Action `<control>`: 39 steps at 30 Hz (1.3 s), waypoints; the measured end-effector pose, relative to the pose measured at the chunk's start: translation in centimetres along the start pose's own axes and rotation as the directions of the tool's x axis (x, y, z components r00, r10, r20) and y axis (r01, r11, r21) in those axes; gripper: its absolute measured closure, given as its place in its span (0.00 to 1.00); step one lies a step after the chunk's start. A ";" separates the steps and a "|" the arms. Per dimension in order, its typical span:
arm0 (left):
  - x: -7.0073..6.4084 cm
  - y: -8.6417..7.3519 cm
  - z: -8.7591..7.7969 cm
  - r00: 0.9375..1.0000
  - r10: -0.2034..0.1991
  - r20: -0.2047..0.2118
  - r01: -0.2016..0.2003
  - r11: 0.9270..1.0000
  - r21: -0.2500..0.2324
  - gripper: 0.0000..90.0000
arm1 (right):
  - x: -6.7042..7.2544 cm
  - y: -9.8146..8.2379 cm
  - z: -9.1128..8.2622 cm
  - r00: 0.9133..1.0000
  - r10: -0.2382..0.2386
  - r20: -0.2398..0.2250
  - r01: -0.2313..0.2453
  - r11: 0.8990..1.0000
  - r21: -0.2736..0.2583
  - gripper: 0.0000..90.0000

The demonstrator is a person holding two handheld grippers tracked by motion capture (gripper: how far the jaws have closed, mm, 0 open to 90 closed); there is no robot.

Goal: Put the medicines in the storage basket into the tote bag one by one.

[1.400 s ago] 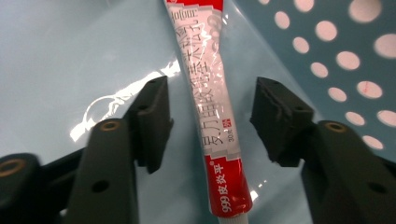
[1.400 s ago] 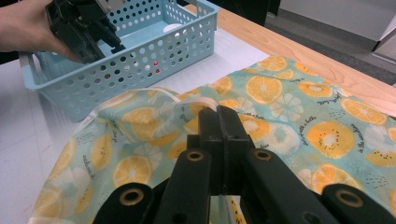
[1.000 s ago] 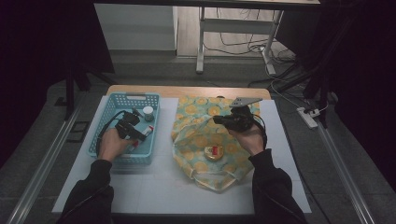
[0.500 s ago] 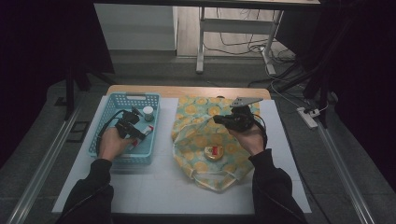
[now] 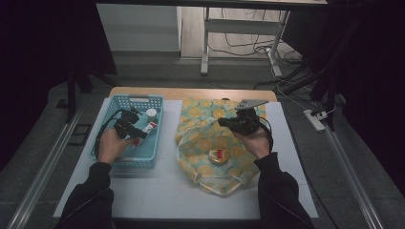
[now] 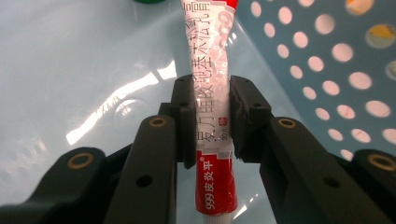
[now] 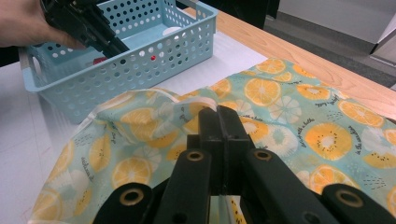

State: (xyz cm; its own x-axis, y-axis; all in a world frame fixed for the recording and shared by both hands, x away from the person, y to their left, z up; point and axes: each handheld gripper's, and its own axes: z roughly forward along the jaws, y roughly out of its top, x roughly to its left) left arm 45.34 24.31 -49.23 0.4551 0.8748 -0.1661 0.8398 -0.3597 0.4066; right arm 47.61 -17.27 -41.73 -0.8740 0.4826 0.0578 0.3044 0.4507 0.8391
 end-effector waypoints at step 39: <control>-3.0 -0.5 -6.3 0.995 0.084 0.059 -0.071 0.978 -0.194 0.81 | 0.2 0.1 -0.1 1.000 -0.005 0.000 0.005 1.000 -0.010 1.00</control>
State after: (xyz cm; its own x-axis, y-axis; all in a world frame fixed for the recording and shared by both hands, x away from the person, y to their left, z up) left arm 41.70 23.85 -43.29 0.5409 0.8207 -0.1840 0.7320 -0.3515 0.5836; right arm 47.43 -17.14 -41.56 -0.8754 0.4804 0.0535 0.2962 0.4456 0.8449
